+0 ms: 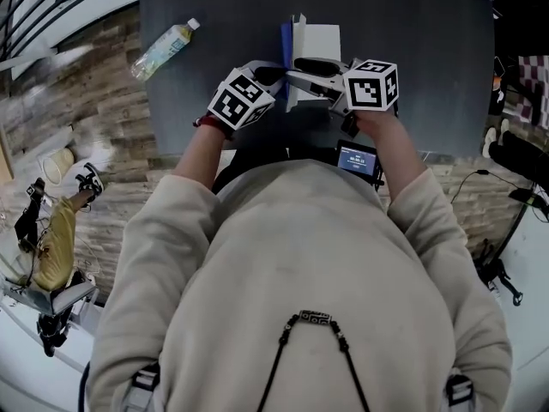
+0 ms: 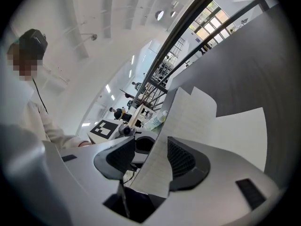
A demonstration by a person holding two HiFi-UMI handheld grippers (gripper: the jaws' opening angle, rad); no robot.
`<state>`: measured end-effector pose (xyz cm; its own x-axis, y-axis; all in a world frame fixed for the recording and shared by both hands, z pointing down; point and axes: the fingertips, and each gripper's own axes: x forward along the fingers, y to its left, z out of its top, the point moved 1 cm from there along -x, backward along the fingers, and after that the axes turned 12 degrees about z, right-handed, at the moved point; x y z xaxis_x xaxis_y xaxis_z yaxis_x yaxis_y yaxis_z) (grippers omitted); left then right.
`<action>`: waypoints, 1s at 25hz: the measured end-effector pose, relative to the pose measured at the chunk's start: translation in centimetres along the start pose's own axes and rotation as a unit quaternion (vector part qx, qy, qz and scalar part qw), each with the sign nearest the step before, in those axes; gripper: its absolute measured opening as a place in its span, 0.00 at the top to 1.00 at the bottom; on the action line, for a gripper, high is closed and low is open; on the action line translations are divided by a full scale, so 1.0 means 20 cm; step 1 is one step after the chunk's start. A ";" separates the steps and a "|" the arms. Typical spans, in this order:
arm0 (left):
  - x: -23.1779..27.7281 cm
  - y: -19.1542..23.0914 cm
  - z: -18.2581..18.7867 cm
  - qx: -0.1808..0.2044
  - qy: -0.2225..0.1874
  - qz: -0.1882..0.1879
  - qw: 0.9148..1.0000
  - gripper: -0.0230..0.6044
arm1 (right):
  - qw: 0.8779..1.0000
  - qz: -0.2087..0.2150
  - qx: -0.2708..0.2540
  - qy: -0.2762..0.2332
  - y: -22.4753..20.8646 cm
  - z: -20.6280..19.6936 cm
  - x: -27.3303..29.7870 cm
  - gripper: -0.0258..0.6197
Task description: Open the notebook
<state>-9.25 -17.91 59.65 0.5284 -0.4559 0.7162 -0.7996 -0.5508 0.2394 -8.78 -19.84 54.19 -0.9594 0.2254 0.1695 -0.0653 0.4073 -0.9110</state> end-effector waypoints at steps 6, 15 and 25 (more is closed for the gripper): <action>-0.06 0.03 0.05 -0.007 -0.022 0.014 1.000 0.96 | 1.000 0.008 -0.011 0.026 0.00 -0.01 0.06 0.62; -0.17 0.10 -0.05 -0.066 -0.039 0.026 0.997 0.96 | 0.997 0.038 -0.017 0.062 0.05 -0.04 0.19 0.62; -0.22 0.18 -0.18 -0.128 -0.049 0.057 0.989 0.96 | 0.997 0.044 -0.007 0.063 0.01 -0.02 0.17 0.63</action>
<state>-15.47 -15.42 59.68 0.4456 -0.5776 0.6840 -0.8951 -0.3027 0.3275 -12.04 -18.66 54.84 -0.9188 0.3708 0.1353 0.0230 0.3924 -0.9195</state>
